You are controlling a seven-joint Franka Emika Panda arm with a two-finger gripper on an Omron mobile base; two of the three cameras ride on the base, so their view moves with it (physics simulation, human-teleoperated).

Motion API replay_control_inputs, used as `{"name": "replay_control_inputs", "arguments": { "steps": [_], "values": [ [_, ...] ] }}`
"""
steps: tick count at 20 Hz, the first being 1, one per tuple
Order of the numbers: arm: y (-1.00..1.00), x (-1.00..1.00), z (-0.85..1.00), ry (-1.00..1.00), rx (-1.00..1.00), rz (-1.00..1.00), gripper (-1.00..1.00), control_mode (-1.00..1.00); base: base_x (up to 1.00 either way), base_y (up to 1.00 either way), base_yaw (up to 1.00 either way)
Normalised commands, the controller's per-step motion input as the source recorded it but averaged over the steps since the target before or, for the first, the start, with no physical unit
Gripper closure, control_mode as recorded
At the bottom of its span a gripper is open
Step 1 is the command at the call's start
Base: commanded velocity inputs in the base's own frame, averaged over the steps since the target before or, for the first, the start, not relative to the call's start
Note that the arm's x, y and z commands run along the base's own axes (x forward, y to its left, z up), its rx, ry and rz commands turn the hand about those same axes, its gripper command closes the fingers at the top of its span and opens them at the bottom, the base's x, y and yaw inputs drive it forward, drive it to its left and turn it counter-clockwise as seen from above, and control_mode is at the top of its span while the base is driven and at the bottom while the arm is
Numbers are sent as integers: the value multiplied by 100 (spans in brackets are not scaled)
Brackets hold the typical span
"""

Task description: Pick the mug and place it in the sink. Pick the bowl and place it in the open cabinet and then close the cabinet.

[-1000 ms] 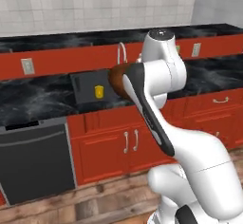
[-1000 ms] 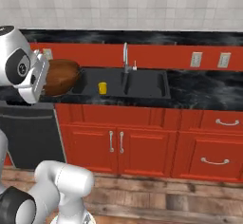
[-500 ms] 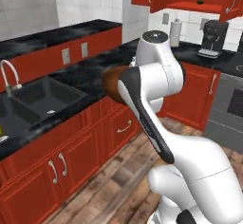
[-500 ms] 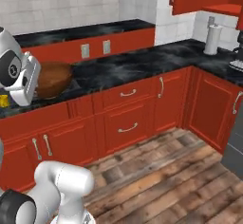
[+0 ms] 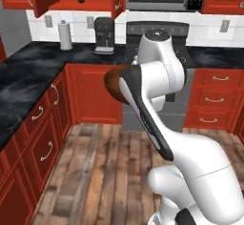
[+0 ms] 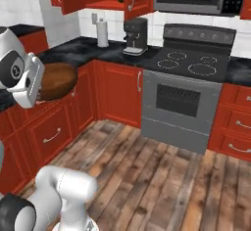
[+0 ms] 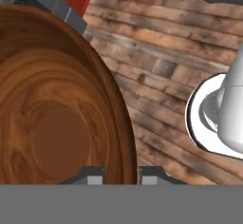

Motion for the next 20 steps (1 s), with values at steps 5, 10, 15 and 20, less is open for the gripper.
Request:
{"name": "replay_control_inputs", "arguments": {
  "steps": [5,10,15,20],
  "values": [
    [0,0,0,0,0,0,100,100,34,73,-73],
    [0,0,0,0,0,0,100,100,83,92,-48],
    [0,0,0,0,0,0,100,100,69,100,-40],
    [0,0,0,0,0,0,100,100,45,100,-26]
  ]
}}
